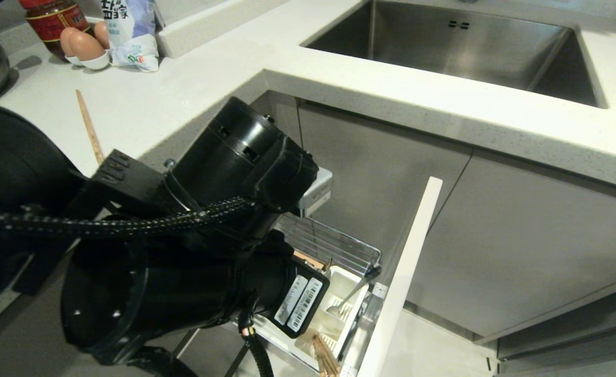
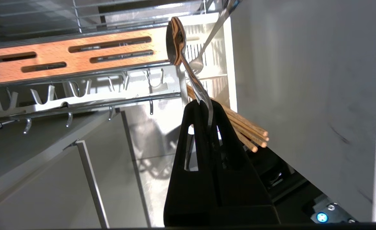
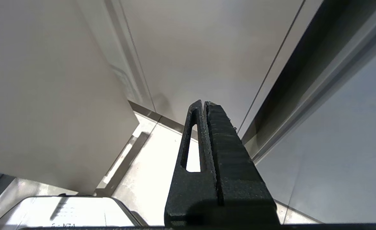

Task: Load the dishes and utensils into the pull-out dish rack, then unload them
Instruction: Take the spoon out of the cupboard

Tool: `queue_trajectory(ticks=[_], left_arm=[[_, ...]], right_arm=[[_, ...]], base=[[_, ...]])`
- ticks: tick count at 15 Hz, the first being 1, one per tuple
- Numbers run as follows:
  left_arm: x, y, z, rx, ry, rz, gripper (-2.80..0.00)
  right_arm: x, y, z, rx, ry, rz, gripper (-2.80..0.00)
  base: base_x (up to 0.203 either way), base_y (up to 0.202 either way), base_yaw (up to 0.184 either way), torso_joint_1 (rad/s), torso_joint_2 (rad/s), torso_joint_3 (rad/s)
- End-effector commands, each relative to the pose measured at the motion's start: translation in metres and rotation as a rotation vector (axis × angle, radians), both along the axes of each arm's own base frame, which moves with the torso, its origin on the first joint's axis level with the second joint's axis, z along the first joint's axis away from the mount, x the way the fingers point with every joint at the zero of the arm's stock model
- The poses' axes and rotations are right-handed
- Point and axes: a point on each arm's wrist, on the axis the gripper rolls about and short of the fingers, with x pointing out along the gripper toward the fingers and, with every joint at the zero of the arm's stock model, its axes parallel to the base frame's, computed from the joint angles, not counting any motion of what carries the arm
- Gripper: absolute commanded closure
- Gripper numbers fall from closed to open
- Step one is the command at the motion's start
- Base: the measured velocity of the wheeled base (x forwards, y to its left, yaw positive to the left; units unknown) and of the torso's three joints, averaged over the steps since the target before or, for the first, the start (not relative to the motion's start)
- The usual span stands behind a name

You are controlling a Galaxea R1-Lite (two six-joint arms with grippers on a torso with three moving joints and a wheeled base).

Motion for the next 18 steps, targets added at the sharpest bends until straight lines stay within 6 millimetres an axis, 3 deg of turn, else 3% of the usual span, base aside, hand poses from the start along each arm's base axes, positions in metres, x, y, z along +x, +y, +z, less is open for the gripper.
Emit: queue_trajectory(ticks=[1, 8, 15, 18], left_arm=[[-0.006, 0.011, 0.014, -0.046, -0.024, 0.002, 0.00], [-0.023, 0.040, 0.055, -0.230, -0.091, 0.020, 0.00], [-0.054, 0.102, 0.117, -0.559, -0.243, 0.040, 0.00], [-0.061, 0.130, 0.135, -0.676, -0.332, 0.091, 0.00]], right_arm=[[0.000, 0.000, 0.000, 0.000, 0.000, 0.000, 0.00], [0.000, 0.000, 0.000, 0.000, 0.000, 0.000, 0.00], [0.000, 0.000, 0.000, 0.000, 0.000, 0.000, 0.00], [0.000, 0.000, 0.000, 0.000, 0.000, 0.000, 0.00]], base=[[0.000, 0.000, 0.000, 0.000, 0.00, 0.000], [0.000, 0.000, 0.000, 0.000, 0.00, 0.000], [0.000, 0.000, 0.000, 0.000, 0.00, 0.000], [0.000, 0.000, 0.000, 0.000, 0.00, 0.000]])
